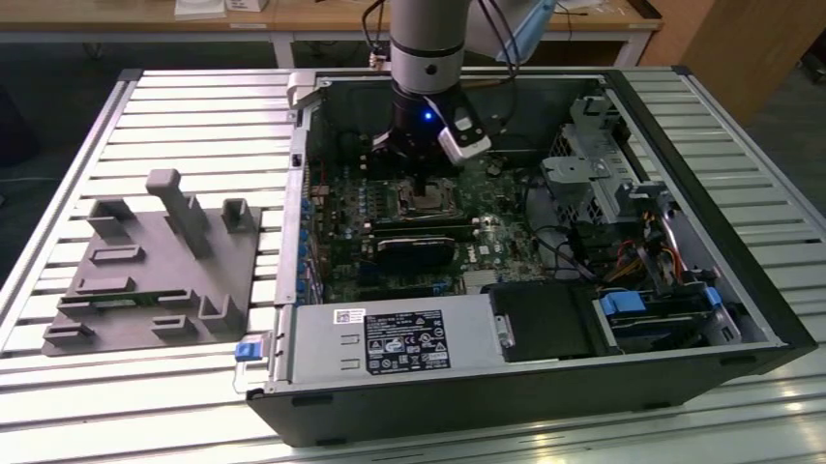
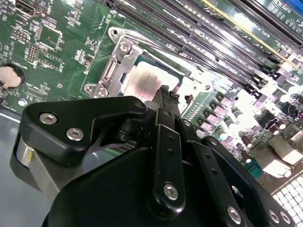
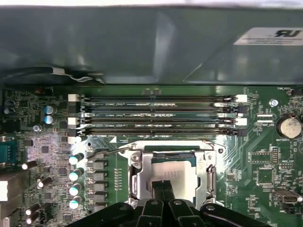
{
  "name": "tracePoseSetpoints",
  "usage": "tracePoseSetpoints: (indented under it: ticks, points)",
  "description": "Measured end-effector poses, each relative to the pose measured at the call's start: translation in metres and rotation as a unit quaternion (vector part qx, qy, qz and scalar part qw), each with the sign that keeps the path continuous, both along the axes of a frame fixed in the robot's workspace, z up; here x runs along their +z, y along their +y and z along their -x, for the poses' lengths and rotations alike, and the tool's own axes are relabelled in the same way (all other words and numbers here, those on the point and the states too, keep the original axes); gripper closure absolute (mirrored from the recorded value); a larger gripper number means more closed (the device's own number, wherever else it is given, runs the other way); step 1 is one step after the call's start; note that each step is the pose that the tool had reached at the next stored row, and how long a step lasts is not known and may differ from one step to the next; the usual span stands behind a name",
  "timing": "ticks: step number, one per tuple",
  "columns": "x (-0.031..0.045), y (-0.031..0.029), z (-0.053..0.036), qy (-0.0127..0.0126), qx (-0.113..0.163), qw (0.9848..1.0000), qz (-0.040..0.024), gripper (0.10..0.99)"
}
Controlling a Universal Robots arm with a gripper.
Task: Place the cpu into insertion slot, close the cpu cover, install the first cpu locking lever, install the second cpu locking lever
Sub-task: 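Close the cpu cover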
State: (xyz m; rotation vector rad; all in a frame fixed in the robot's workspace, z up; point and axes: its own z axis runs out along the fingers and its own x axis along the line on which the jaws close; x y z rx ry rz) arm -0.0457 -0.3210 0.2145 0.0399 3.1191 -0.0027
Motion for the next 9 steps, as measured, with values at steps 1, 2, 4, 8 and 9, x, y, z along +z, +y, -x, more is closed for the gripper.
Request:
tracePoseSetpoints:
  ticks: [1, 2, 4, 8, 9]
  points:
    - [-0.0001, 0.0000, 0.0011, 0.0000, 0.000, 1.0000, 0.0000, 0.980]
    - [-0.0001, 0.0000, 0.0023, 0.0000, 0.000, 1.0000, 0.0000, 0.980]
    - [-0.0004, 0.0000, 0.0042, 0.0000, 0.001, 1.0000, -0.0001, 0.980]
    - [-0.0014, 0.0000, 0.0070, -0.0001, 0.009, 1.0000, -0.0021, 0.980]
    - [-0.0017, 0.0000, 0.0075, 0.0000, 0.012, 0.9999, -0.0031, 0.980]
